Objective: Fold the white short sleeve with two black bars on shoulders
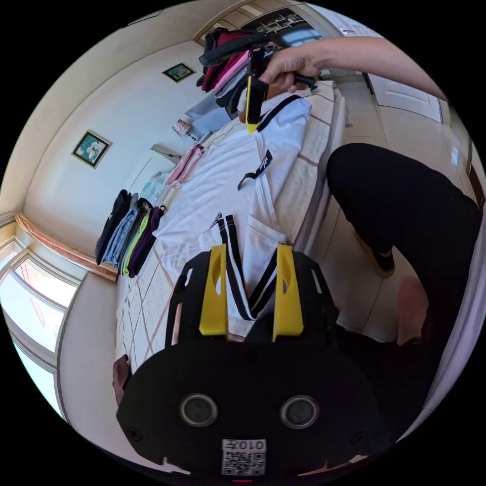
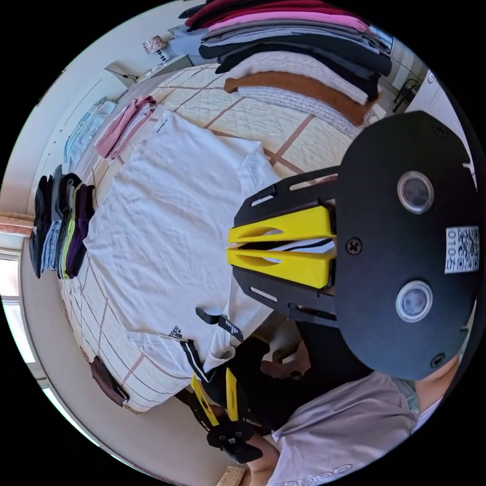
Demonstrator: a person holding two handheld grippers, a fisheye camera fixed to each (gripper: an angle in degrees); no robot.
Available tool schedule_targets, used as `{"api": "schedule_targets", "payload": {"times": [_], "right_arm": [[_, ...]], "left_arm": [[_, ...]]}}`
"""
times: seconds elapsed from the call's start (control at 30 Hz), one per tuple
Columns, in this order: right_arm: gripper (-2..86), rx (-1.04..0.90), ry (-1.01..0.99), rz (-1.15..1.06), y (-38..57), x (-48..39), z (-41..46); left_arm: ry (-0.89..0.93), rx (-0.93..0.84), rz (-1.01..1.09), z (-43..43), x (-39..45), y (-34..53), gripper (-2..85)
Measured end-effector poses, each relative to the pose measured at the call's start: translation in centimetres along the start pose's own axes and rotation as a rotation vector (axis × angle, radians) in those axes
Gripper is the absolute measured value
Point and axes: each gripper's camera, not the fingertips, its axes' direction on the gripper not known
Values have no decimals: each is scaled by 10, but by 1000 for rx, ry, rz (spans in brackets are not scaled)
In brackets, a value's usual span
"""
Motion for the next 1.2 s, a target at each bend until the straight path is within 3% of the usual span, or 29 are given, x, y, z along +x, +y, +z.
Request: {"api": "schedule_targets", "payload": {"times": [0.13, 0.27, 0.63, 0.8, 0.87, 1.0, 1.2], "right_arm": [[27, -12, -64, 87, 0, 20, 21], [32, 20, -124, 149, 4, 33, 27], [39, -4, -156, 184, 28, 42, 39], [42, 26, -173, 207, 39, 38, 35], [42, 33, -169, 210, 43, 35, 32], [42, 125, -139, 195, 60, 19, 5], [53, 315, -146, 180, 119, 7, -54]], "left_arm": [[165, 91, 139, -13, 8, 1, 120], [275, -63, 135, 30, 15, -5, 120], [240, -180, 117, 84, 0, -18, 93], [178, -206, 254, 87, 24, -22, 81], [68, -216, 247, 88, 26, -24, 65], [76, -210, 190, 88, 9, -26, 35], [410, -89, 51, 61, -62, 2, 11]]}}
